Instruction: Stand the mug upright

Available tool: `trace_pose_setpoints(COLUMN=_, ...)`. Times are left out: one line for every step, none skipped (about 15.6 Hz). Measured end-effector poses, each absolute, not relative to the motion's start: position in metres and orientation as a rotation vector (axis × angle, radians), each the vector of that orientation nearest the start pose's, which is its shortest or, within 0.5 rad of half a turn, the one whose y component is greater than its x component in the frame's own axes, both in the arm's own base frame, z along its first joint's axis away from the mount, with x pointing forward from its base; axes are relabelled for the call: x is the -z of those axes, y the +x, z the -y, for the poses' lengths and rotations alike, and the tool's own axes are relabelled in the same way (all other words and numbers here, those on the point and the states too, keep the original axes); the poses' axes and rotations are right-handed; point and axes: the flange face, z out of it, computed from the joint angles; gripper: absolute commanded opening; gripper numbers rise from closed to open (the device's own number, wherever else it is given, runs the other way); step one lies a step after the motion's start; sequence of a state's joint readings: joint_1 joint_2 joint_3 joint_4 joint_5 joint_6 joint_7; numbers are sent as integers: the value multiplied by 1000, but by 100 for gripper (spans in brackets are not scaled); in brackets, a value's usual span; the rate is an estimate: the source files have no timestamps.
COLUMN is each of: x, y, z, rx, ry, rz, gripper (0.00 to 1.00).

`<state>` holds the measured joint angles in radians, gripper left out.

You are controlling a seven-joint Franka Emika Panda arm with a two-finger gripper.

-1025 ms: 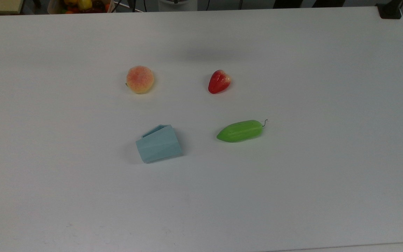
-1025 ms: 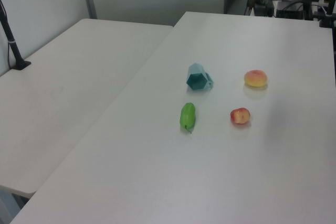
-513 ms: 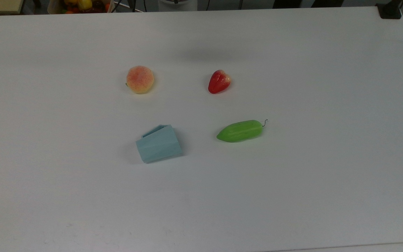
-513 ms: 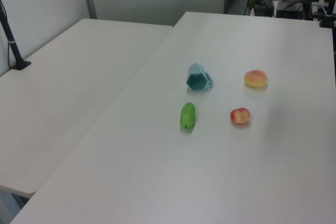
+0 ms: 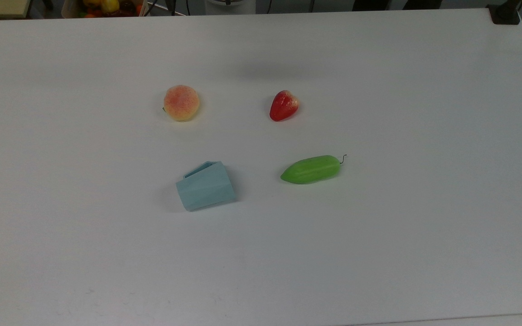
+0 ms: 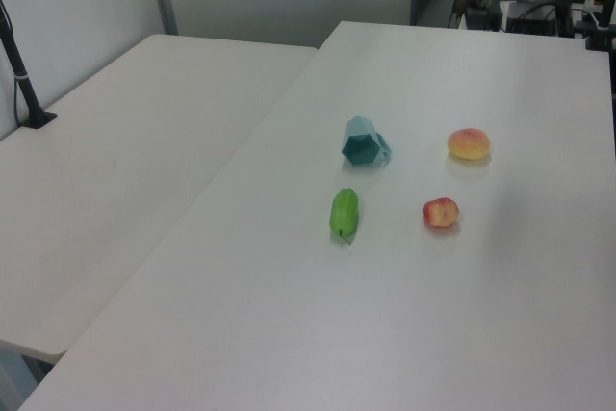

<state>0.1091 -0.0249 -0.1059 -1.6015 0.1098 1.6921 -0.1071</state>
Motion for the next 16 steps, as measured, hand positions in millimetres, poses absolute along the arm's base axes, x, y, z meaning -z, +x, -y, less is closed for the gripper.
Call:
trace_pose_setpoints(x=-636, y=559, z=-11, rx=184, ry=-3026, rz=155, gripper=100)
trace_pose_setpoints(x=-636, y=559, z=-11, rx=183, ry=-3026, rz=155, gripper=100)
trace_pose_setpoints(x=-635, y=559, z=-11, rx=183, ry=-3026, rz=155, gripper=100)
trace_pose_setpoints(x=-635, y=559, z=-11, rx=181, ry=-3026, rz=156, gripper=100)
trace_pose_setpoints(x=-634, y=559, z=-11, rx=179, ry=-3027, rz=157, gripper=100)
trace_pose_setpoints(x=-633, y=560, z=-11, rx=177, ry=-3031, rz=157, gripper=100)
trace_pose_setpoints(x=-631, y=561, z=-11, rx=172, ry=-3036, rz=158, gripper=100)
trace_pose_setpoints(x=-630, y=562, z=-11, rx=171, ry=-3037, rz=158, gripper=100)
trace_pose_setpoints(x=-629, y=564, z=-11, rx=175, ry=-3038, rz=158, gripper=100)
trace_pose_setpoints(x=-627, y=567, z=-12, rx=179, ry=-3038, rz=155, gripper=100)
trace_pose_setpoints(x=-628, y=571, z=-13, rx=188, ry=-3039, rz=144, gripper=100)
trace_pose_setpoints(x=-629, y=576, z=-17, rx=195, ry=-3041, rz=129, gripper=100)
trace_pose_setpoints(x=-630, y=581, z=-24, rx=200, ry=-3055, rz=111, gripper=100)
trace_pose_setpoints(x=-629, y=586, z=-33, rx=203, ry=-3081, rz=95, gripper=100)
trace_pose_setpoints(x=-627, y=591, z=-43, rx=205, ry=-3116, rz=70, gripper=100)
trace_pose_setpoints(x=-623, y=596, z=-56, rx=212, ry=-3151, rz=39, gripper=100)
